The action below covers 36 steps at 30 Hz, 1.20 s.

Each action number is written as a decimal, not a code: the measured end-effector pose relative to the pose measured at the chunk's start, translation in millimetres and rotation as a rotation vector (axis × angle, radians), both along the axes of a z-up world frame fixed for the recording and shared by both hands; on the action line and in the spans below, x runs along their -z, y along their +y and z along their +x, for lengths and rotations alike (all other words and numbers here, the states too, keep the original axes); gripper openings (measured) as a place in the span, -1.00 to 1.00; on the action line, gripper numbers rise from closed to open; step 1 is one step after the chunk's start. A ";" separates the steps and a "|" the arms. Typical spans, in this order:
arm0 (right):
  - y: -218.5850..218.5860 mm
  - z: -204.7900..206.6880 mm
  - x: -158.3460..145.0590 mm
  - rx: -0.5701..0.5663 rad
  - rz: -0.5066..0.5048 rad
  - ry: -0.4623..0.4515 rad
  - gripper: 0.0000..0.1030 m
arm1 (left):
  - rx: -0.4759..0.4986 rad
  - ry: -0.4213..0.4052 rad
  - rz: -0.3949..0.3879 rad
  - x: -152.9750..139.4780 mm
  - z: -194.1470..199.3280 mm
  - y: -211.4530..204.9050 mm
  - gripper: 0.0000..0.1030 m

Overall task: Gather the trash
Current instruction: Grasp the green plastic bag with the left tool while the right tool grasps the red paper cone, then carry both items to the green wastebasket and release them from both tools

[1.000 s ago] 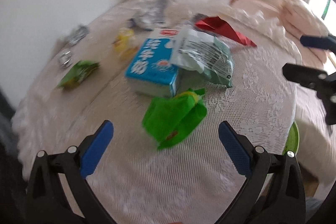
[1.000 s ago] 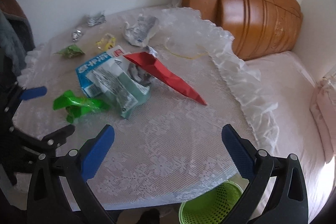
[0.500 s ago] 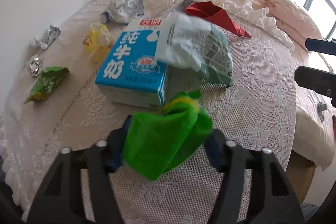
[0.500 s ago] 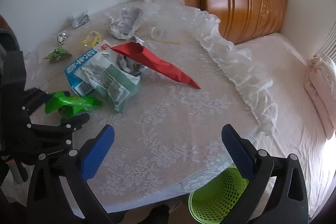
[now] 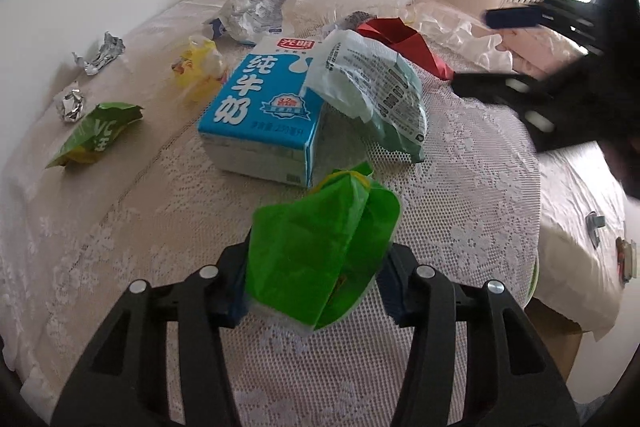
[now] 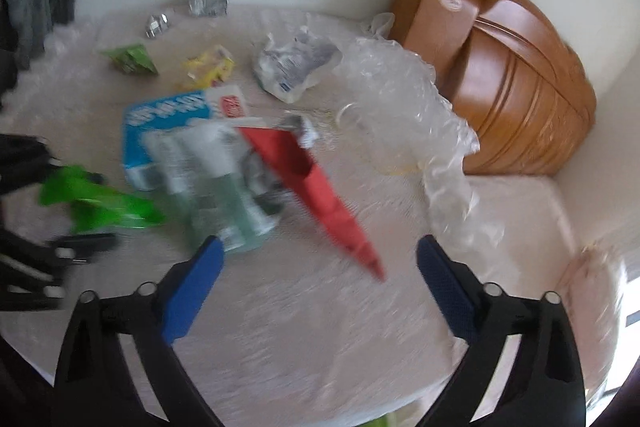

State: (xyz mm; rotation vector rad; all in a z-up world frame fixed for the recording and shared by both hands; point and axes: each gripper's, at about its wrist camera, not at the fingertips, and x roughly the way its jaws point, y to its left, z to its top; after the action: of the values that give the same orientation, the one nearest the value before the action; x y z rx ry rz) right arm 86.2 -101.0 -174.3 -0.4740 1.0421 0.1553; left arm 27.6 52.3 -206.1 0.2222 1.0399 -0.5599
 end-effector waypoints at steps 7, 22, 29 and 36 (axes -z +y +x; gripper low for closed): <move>-9.2 37.5 35.8 -0.138 -0.076 0.129 0.25 | -0.003 -0.002 -0.003 -5.6 -6.9 8.7 -0.04; -55.6 -5.4 -8.9 0.100 0.337 0.072 -0.66 | -0.034 -0.041 -0.016 -25.1 -18.7 14.4 -0.05; -70.1 -43.2 -27.5 0.203 0.506 0.019 -0.66 | -0.032 -0.069 -0.012 -43.8 -28.7 9.7 -0.05; -121.2 -127.6 -51.8 0.369 0.562 -0.022 -0.66 | 0.065 -0.106 -0.037 -76.6 -50.9 -21.0 -0.05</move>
State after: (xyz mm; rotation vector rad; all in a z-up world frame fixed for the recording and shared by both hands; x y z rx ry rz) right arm -41.4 -222.2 -122.5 0.2253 0.9955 0.1065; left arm -23.3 31.3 -129.5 0.2512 0.9215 -0.6195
